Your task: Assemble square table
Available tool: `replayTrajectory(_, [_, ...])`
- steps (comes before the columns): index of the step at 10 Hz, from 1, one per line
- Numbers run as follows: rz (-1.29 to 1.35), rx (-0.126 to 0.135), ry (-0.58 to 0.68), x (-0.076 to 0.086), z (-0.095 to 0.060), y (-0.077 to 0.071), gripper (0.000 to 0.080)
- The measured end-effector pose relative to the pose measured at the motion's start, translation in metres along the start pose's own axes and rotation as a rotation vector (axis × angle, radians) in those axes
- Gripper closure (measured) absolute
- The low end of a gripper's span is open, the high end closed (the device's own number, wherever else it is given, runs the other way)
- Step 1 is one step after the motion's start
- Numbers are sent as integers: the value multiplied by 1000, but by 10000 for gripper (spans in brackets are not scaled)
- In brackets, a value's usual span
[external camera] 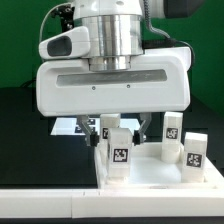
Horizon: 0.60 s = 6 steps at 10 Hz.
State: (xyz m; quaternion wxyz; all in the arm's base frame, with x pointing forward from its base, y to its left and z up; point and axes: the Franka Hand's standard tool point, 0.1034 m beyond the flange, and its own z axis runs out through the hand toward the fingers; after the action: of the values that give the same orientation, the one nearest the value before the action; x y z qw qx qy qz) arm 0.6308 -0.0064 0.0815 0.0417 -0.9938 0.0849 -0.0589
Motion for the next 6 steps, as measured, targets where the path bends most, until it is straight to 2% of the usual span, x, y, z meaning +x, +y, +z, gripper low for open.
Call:
replayTrajectory(1, [72, 2, 0, 0, 0, 0, 403])
replayTrajectory(2, [161, 1, 0, 0, 0, 0, 516])
replayTrajectory(4, [380, 0, 9, 2, 1, 1, 516])
replayTrajectory(6, [761, 1, 5, 2, 2, 1, 516])
